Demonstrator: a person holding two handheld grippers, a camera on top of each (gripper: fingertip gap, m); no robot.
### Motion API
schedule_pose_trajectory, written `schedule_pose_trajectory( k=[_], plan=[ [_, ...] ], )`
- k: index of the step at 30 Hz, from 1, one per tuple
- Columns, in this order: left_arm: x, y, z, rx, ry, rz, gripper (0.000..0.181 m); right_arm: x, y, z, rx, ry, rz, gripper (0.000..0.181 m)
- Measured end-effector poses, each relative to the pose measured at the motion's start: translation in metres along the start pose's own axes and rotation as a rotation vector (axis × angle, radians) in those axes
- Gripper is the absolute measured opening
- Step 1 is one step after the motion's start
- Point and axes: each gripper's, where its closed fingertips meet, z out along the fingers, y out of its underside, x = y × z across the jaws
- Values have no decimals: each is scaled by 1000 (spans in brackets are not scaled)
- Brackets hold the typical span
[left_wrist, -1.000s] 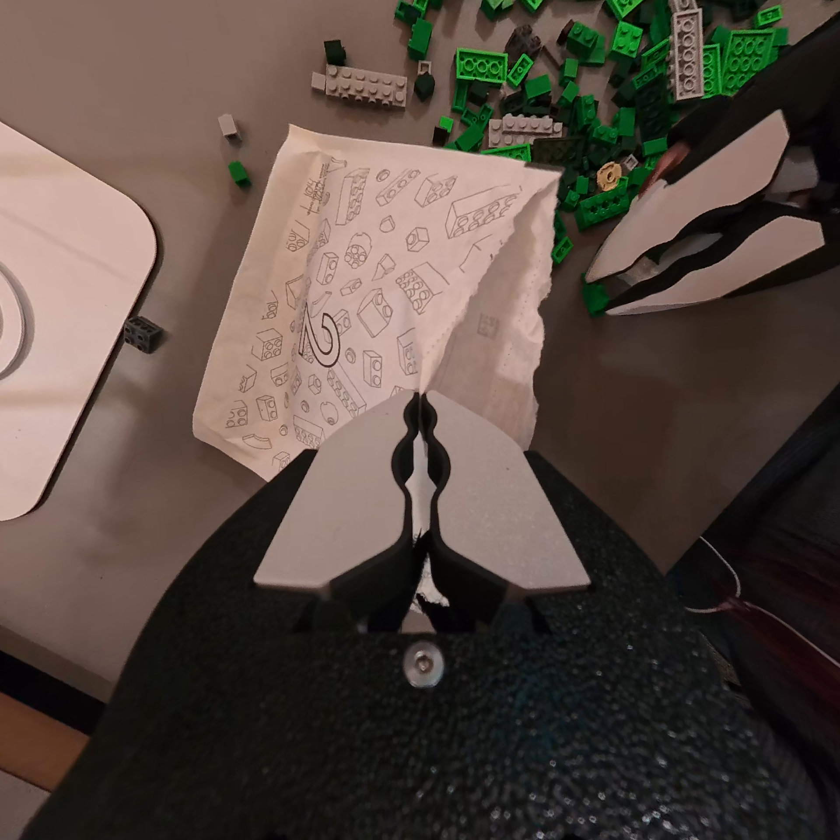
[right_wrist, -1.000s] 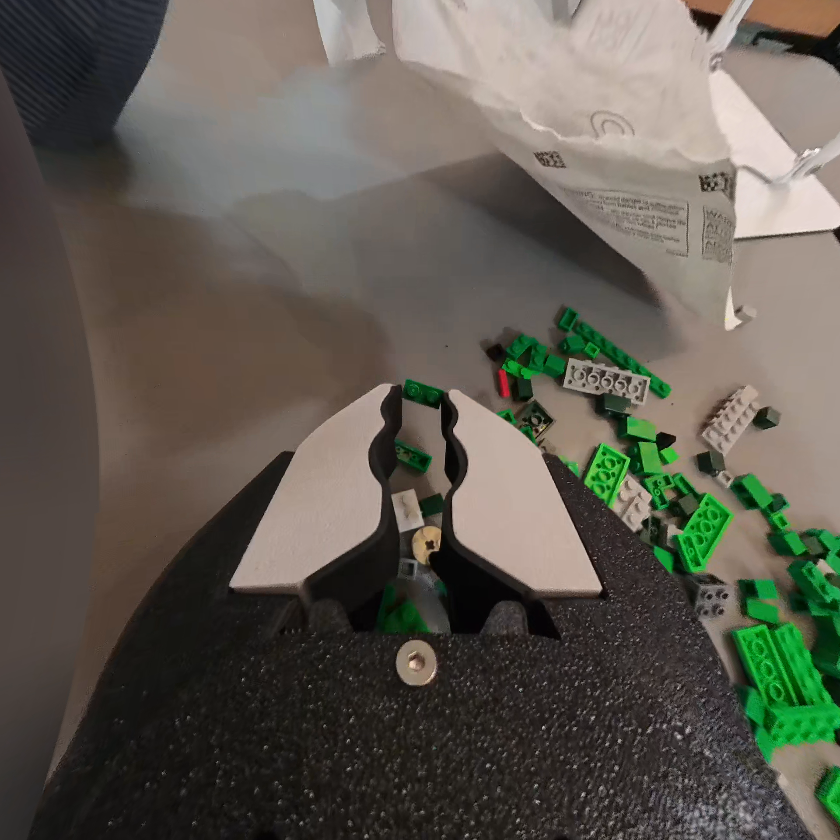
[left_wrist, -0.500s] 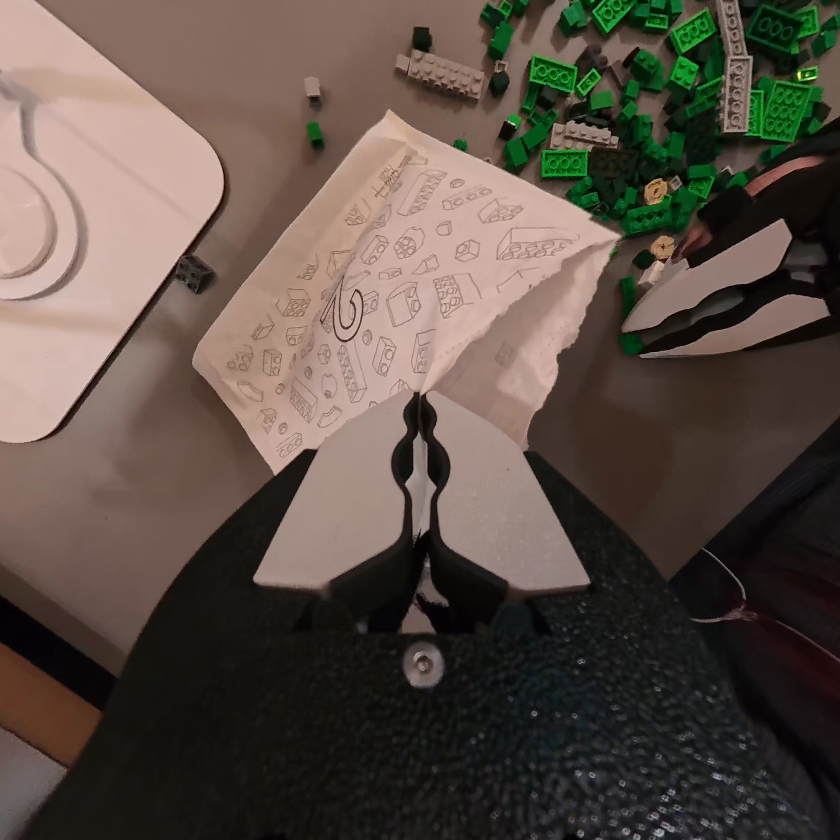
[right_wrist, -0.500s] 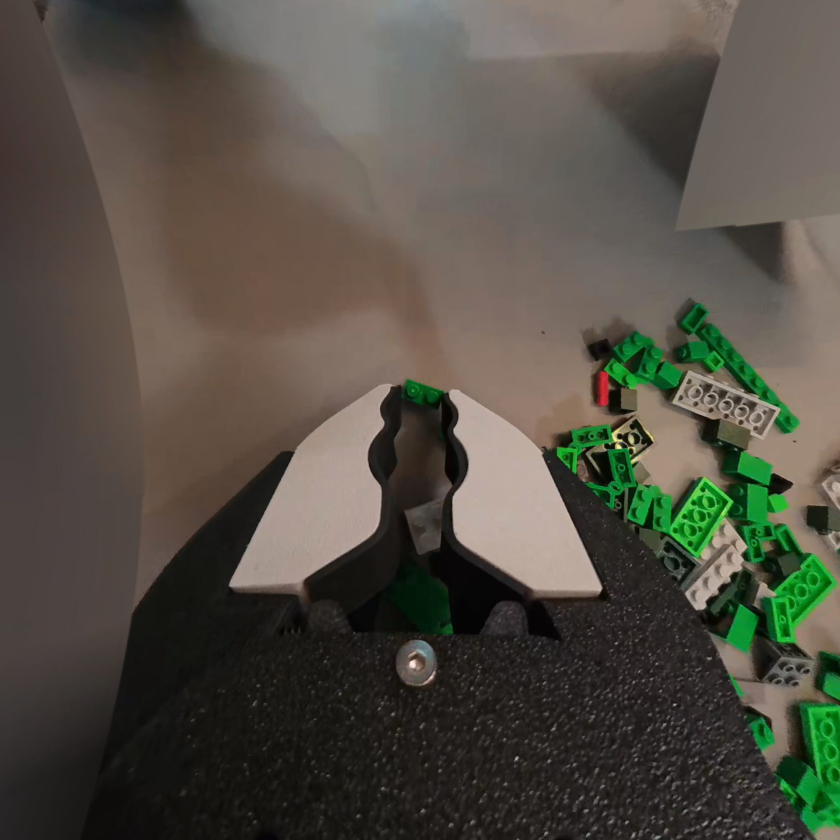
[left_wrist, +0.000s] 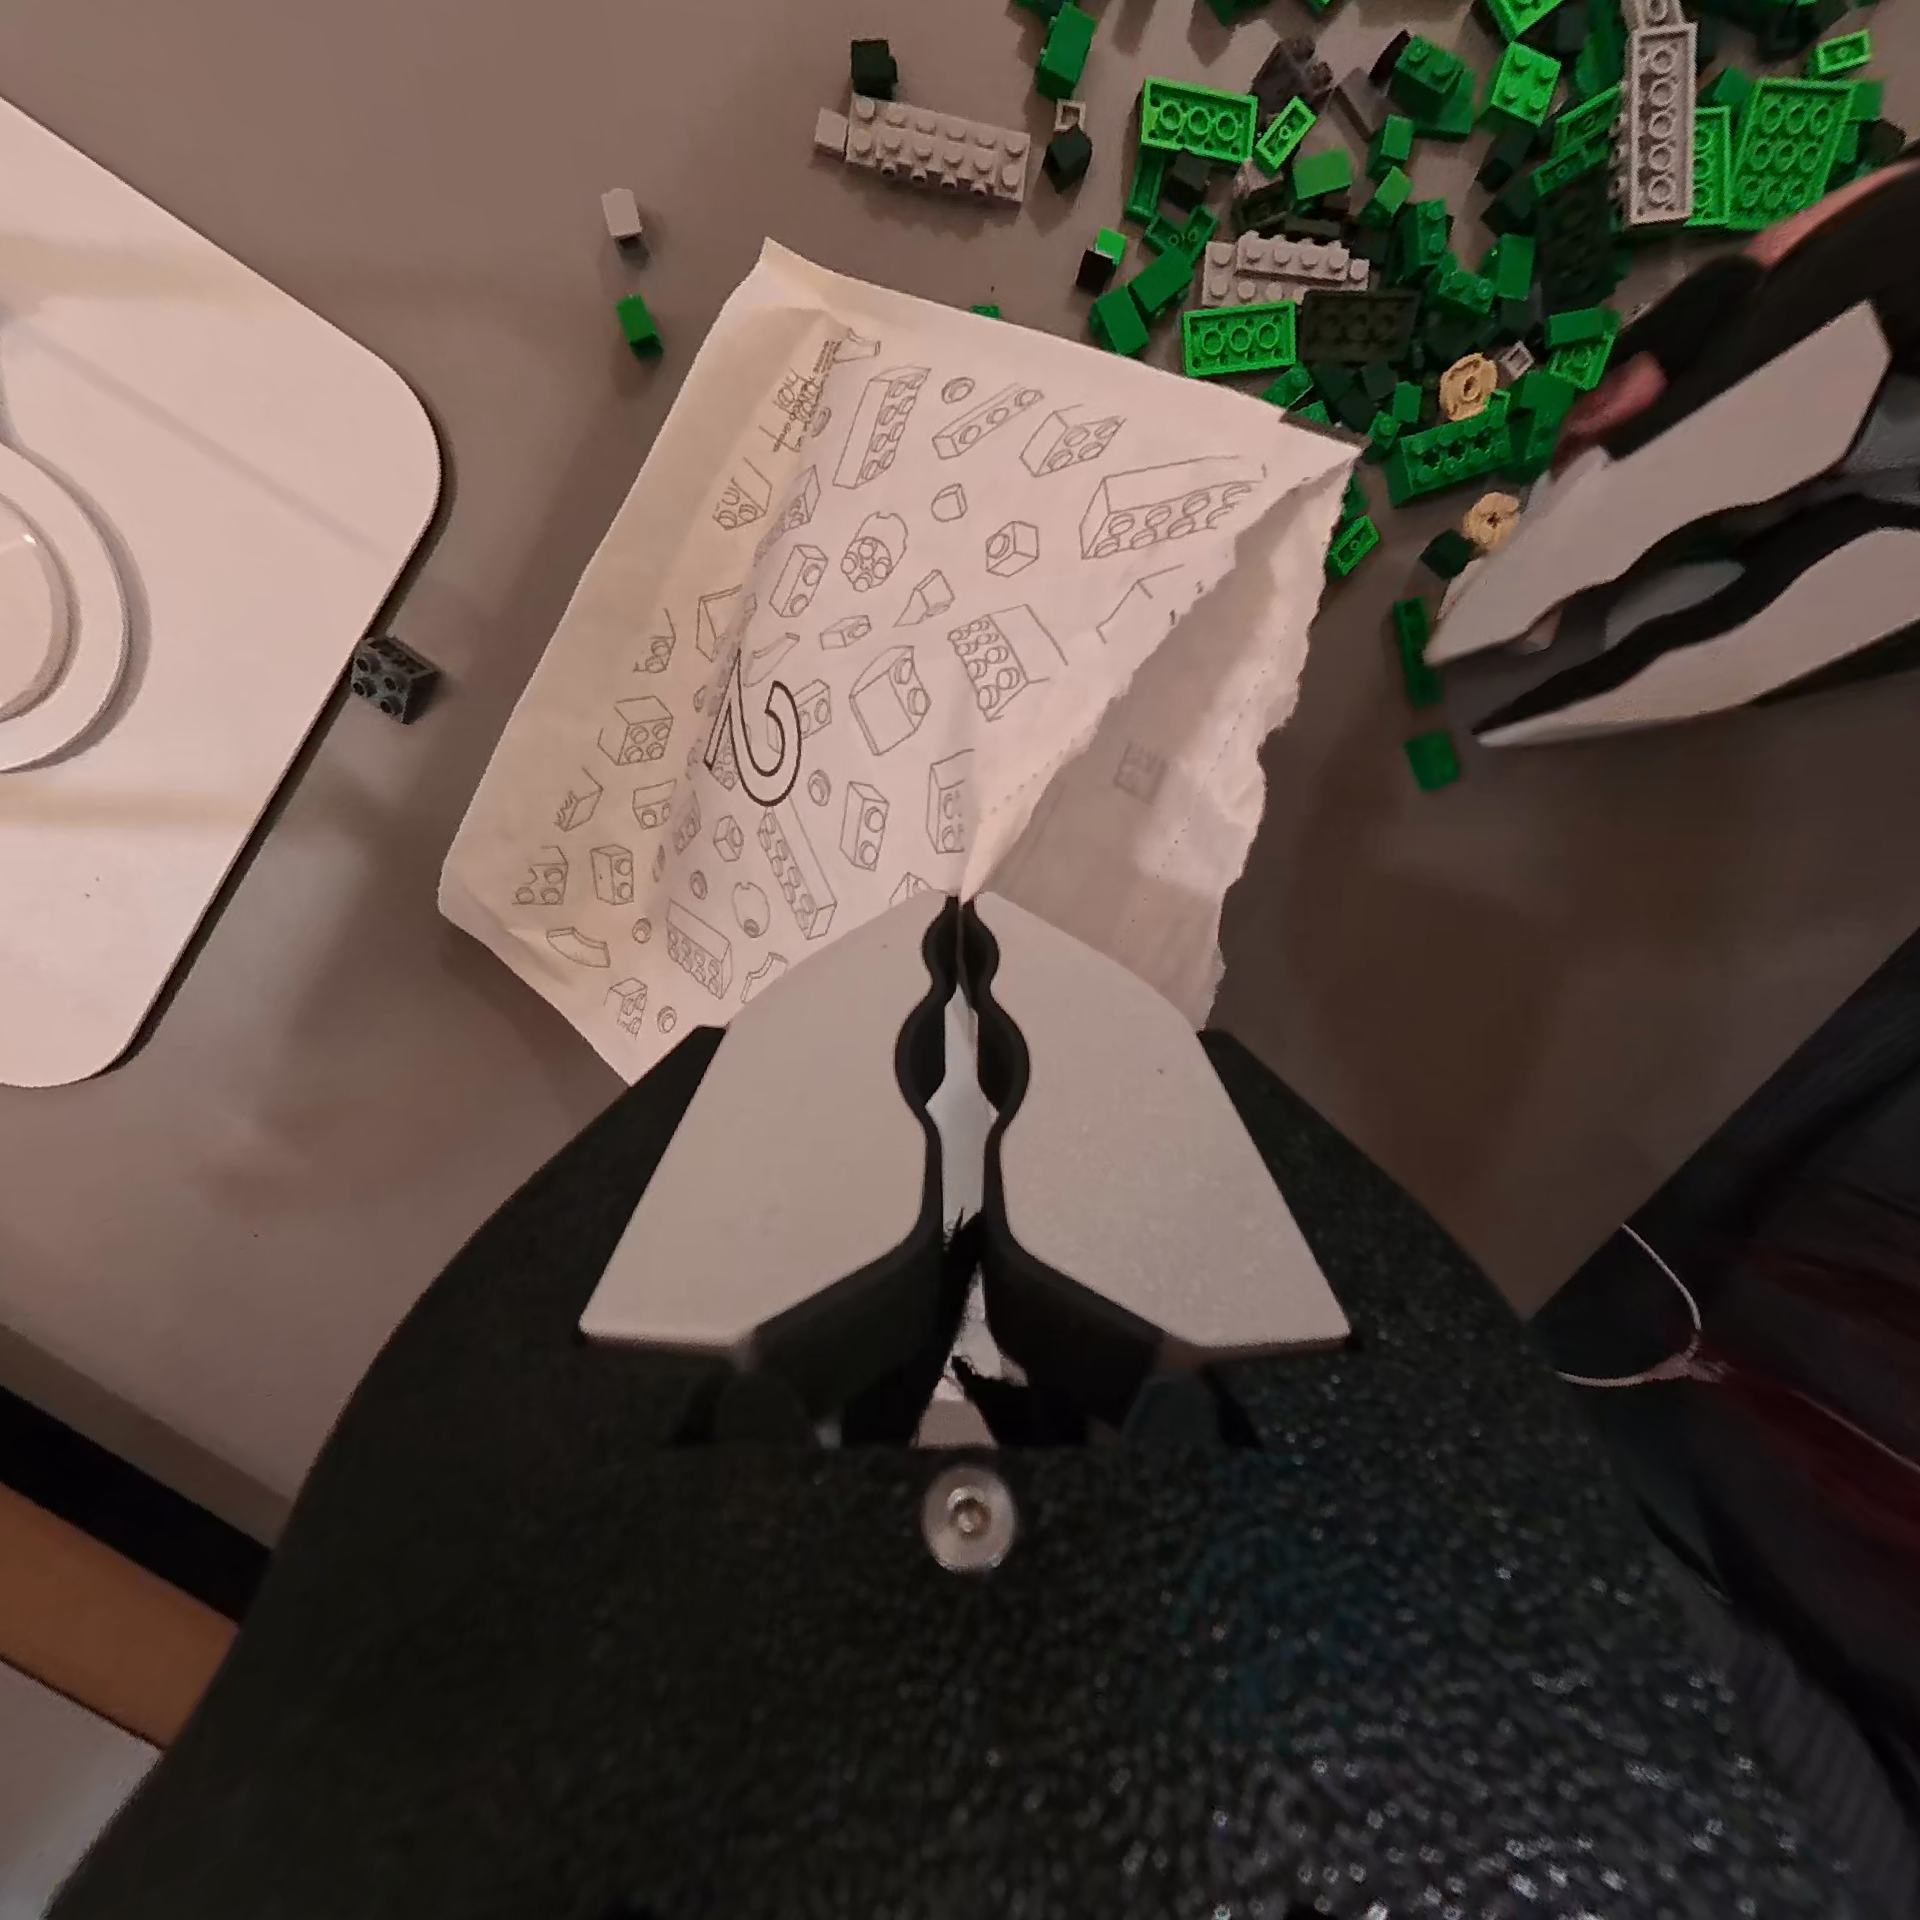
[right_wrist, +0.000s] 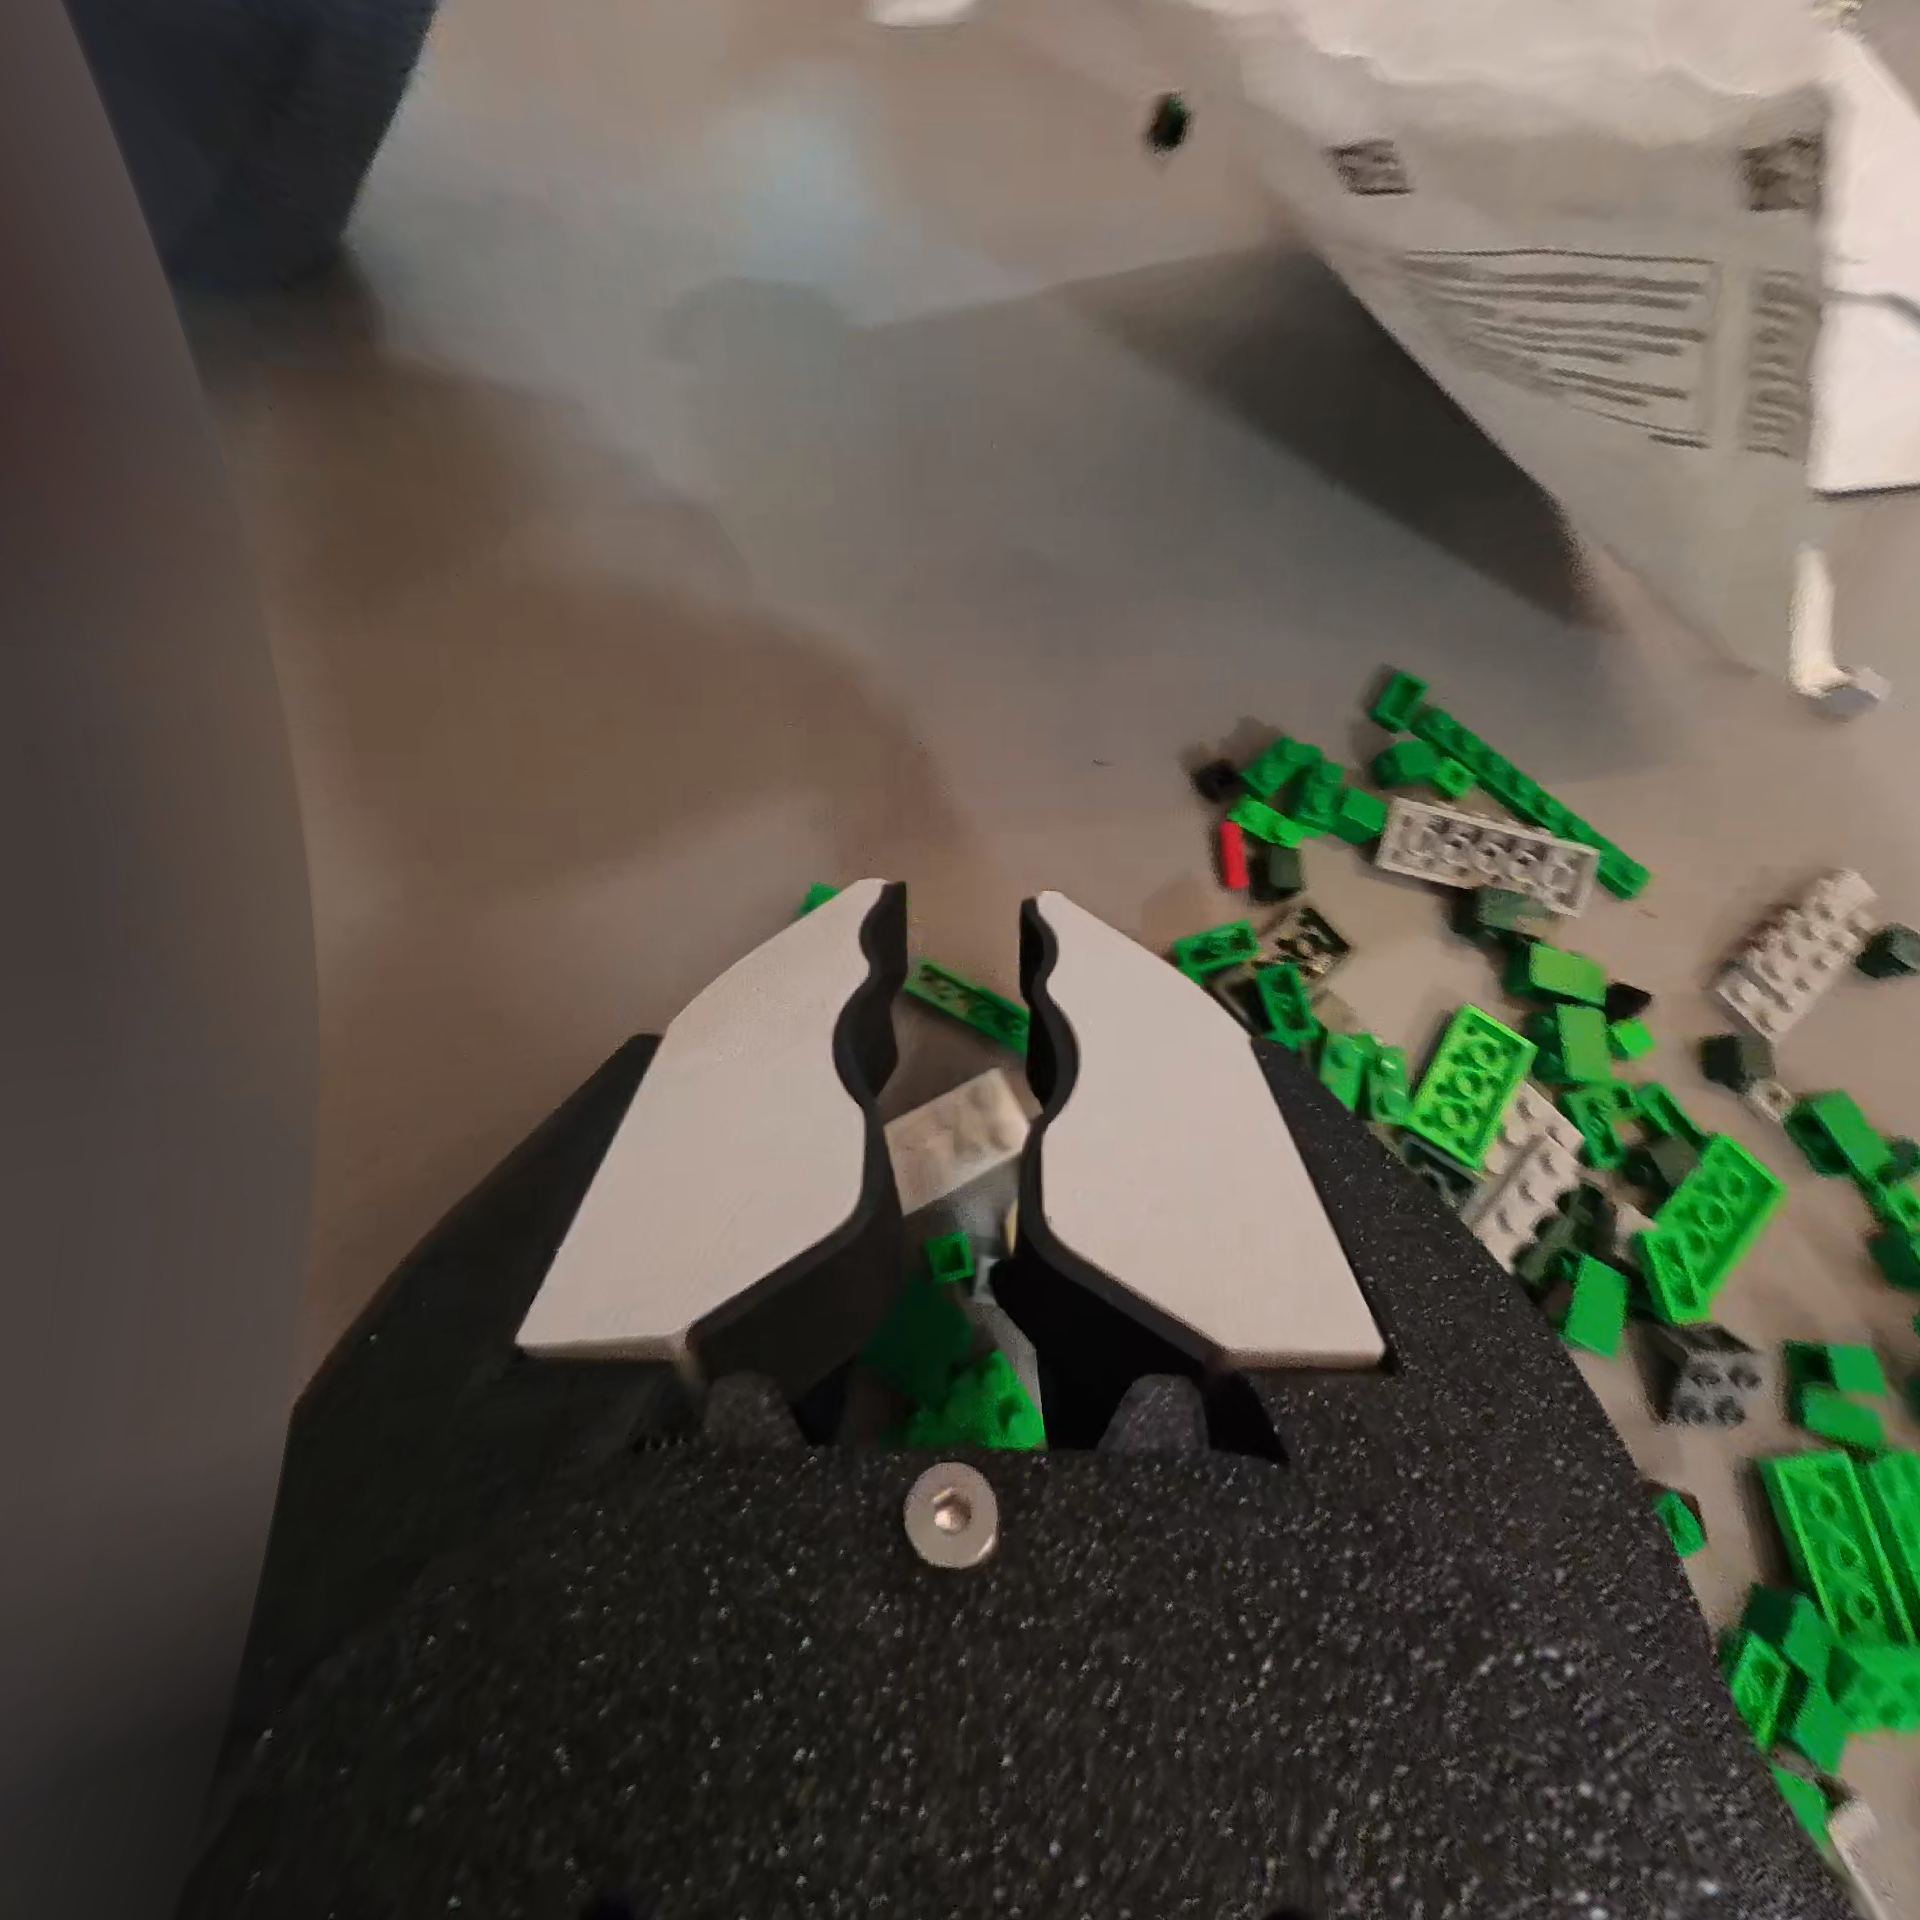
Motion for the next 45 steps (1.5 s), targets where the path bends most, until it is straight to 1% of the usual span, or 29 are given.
schedule_pose_trajectory(
  k=[5, 7, 9, 10, 13, 17, 20, 22, 24, 26, 29, 33, 39, 40, 41, 43, 45],
  plan=[
    [1, 0, -2, 2, -8, 6, 0, 41, -4, 3, 3, 156, 193, 15],
    [2, -1, -2, 2, -9, 12, 0, 54, -4, 8, -52, 211, 218, 11],
    [3, -1, -2, 0, -9, 17, 0, 65, 0, 13, -130, 247, 193, 7],
    [3, -1, -2, 0, -9, 18, 0, 68, 1, 16, -158, 247, 185, 6],
    [4, -1, -3, 4, -8, 22, 0, 72, 0, 28, -210, 180, 226, 3],
    [5, -1, -5, 9, -8, 27, 0, 90, 2, 33, -260, 200, 237, 0],
    [5, -1, -6, 14, -6, 31, 0, 89, 9, 37, -324, 141, 252, 0],
    [6, -1, -6, 16, -4, 34, 0, 81, 12, 37, -353, 69, 265, 0],
    [6, -1, -5, 15, -1, 35, 0, 72, 11, 36, -346, -6, 290, 3],
    [7, -1, -5, 14, 1, 38, 0, 68, 11, 36, -338, -35, 313, 13],
    [8, -1, -5, 11, 2, 43, 0, 58, 7, 36, -306, -94, 306, 17],
    [10, -1, -4, 5, 6, 52, 0, 60, 9, 37, -304, -76, 211, 17],
    [12, -2, -3, 0, 8, 63, 0, 63, 6, 41, -322, -122, 103, 17],
    [12, -2, -3, 0, 8, 64, 0, 62, 5, 42, -326, -141, 90, 8],
    [12, -2, -3, -1, 9, 65, 0, 60, 5, 42, -333, -160, 82, 7],
    [13, -2, -2, -4, 10, 67, 0, 61, 5, 39, -346, -155, 53, 7],
    [13, -2, -2, -5, 9, 69, 0, 63, -4, 28, -313, -112, 21, 6]
  ],
)
